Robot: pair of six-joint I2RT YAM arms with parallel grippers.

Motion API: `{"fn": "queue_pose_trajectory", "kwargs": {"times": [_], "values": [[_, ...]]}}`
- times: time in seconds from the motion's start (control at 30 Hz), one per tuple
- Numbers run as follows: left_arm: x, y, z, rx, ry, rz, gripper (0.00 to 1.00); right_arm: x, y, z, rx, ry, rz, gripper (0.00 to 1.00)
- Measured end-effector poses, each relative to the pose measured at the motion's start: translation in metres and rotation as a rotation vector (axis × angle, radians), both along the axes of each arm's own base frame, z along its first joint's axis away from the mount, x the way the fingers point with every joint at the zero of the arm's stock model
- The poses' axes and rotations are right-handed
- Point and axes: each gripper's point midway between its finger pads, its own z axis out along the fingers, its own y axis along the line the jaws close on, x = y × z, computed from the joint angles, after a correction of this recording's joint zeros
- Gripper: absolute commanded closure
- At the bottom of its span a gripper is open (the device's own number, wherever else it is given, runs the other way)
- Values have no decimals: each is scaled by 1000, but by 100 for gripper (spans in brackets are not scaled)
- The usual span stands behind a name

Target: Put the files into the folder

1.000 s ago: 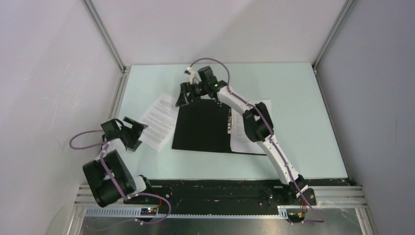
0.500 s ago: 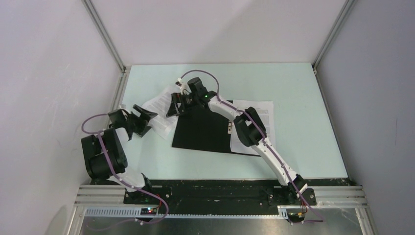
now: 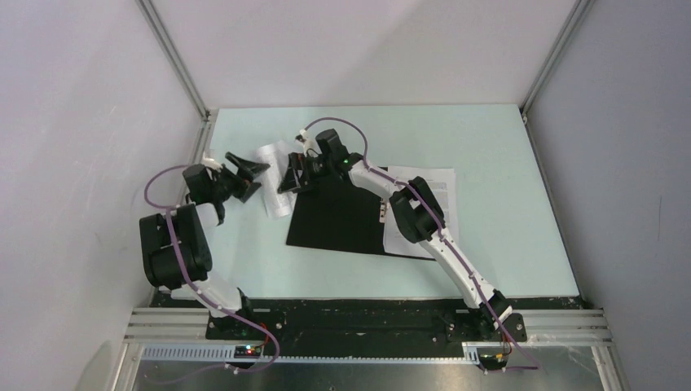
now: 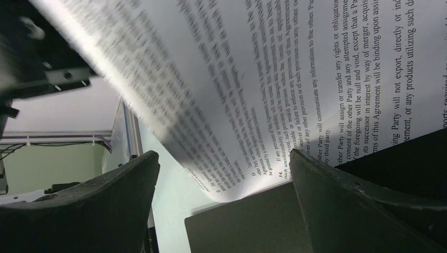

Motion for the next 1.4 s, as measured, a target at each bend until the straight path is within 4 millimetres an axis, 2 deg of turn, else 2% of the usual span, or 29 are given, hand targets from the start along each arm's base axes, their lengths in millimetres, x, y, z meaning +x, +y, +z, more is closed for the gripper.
{"fn": "queue_pose_trajectory", "kwargs": {"times": [0.13, 0.23, 0.53, 0.6, 0.77, 0.83, 0.87, 1.0, 1.2, 1.37, 1.4], "values": [[24, 7, 34, 24, -126, 6, 0, 0, 0, 0, 7, 3, 2, 1], [36, 8, 43, 38, -177, 0, 0, 1, 0, 1, 10, 5, 1, 1], [40, 6, 15, 25, -105, -17, 0, 0, 0, 1, 9, 12, -2, 1], [36, 9, 6, 52, -56, -10, 0, 0, 0, 1, 9, 11, -2, 1], [8, 22, -22, 185, 139, 14, 2, 1, -1, 1, 9, 11, -3, 1], [2, 26, -28, 226, 188, 1, 16, 1, -1, 1, 9, 11, -3, 1], [-2, 27, -32, 238, 210, -9, 31, 1, -1, 1, 9, 11, -3, 1], [-15, 25, -45, 253, 277, -45, 59, 1, -1, 0, 9, 11, -3, 0], [-28, 29, -60, 284, 350, -49, 68, 1, -1, 0, 9, 8, -2, 1], [-35, 33, -63, 305, 381, -45, 95, 1, -1, 0, 8, 4, 0, 0], [-36, 33, -62, 311, 380, -49, 97, 0, 0, 1, 8, 3, 1, 1]]}}
